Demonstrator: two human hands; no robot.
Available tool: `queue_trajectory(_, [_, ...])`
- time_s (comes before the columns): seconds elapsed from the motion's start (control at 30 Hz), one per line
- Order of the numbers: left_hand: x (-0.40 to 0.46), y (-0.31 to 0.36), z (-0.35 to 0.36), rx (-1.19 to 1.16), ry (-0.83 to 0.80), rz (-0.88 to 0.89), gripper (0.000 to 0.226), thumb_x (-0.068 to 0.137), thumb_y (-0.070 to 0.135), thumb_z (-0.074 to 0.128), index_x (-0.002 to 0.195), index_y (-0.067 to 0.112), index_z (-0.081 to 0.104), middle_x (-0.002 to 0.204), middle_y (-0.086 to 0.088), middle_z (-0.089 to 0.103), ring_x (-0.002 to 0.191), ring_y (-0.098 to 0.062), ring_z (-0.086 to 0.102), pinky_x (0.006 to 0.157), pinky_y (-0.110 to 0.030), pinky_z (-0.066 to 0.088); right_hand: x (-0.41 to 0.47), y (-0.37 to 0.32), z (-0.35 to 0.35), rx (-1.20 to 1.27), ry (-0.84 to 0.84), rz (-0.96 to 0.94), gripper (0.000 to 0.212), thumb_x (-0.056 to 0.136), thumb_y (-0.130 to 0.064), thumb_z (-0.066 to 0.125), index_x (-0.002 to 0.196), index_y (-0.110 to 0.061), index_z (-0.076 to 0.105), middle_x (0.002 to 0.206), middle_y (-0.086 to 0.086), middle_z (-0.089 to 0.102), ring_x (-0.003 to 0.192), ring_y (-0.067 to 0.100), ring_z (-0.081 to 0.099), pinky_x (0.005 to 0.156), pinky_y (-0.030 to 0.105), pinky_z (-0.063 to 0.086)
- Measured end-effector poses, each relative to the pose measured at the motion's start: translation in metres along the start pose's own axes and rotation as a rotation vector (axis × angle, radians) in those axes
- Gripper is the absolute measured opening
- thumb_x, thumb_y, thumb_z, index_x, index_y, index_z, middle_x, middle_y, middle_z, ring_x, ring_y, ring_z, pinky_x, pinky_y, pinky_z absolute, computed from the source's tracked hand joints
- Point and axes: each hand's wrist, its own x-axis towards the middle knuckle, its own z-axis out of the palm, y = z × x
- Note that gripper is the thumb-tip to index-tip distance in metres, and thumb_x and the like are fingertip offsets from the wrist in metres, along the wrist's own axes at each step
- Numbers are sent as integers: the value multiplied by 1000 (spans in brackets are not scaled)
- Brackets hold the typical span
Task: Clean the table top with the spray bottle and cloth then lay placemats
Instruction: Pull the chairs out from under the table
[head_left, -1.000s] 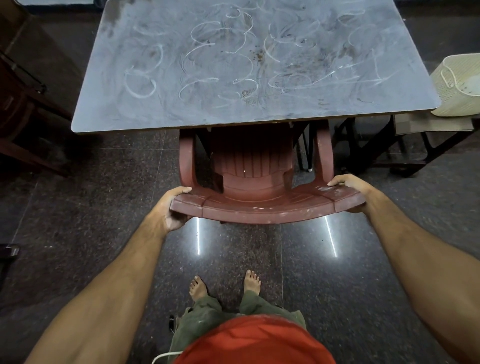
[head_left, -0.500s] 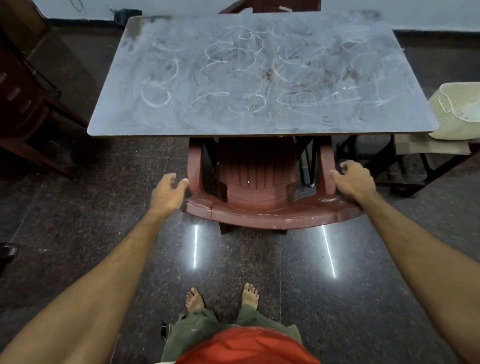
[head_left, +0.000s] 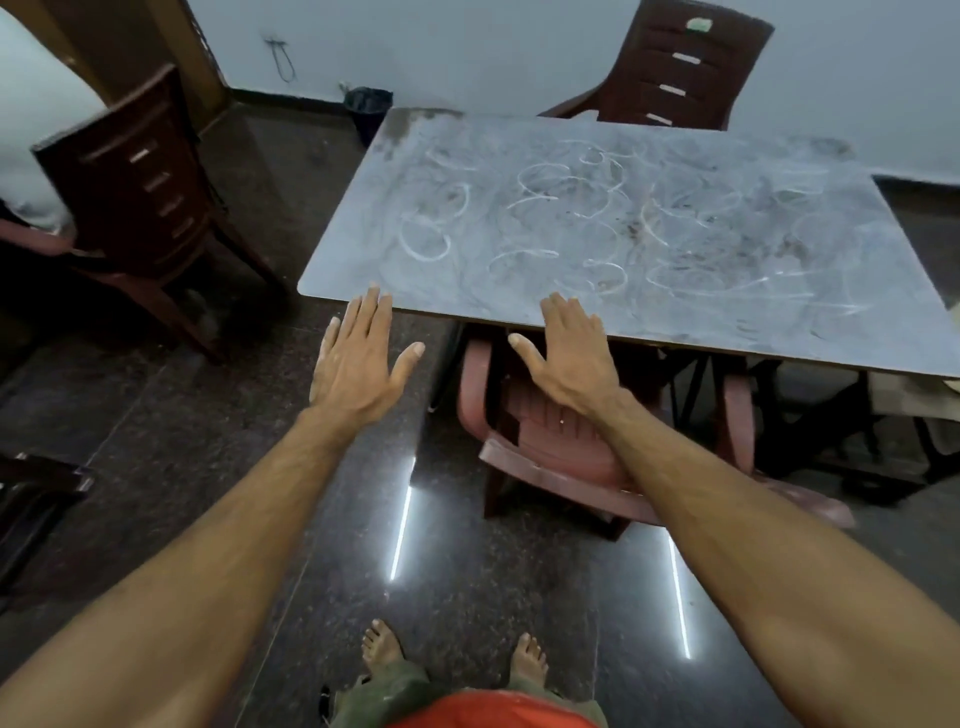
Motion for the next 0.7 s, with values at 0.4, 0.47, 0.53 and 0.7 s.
queue_trajectory(0.4, [36, -172, -88, 97, 119, -42, 86, 96, 64, 28, 159, 11, 3, 167, -3, -5, 154, -20, -3, 124, -43, 2, 96, -209, 38, -21, 124, -177, 78, 100, -61, 29, 158, -12, 12, 167, 6, 6, 154, 24, 0, 123, 49, -1])
queue_trajectory(0.47, [42, -195, -98, 117, 132, -35, 88, 94, 66, 25, 159, 10, 2, 167, -3, -5, 154, -20, -4, 123, -43, 1, 109, -232, 40, -28, 141, -179, 78, 100, -62, 29, 158, -13, 12, 167, 5, 6, 154, 23, 0, 123, 49, -2])
queue_trajectory(0.53, [51, -217, -109, 119, 150, -36, 88, 95, 66, 25, 158, 10, 1, 167, -4, -6, 154, -20, -5, 123, -42, 0, 124, -254, 42, -34, 158, -186, 79, 99, -63, 29, 158, -12, 14, 167, 5, 6, 154, 23, 0, 124, 49, -2])
queue_trajectory(0.7, [80, -259, -126, 122, 186, -27, 88, 97, 65, 30, 158, 11, -1, 167, -3, -7, 154, -19, -5, 124, -42, 0, 163, -293, 49, -77, 209, -193, 81, 97, -66, 26, 157, -13, 17, 167, 4, 7, 154, 22, 0, 123, 48, -2])
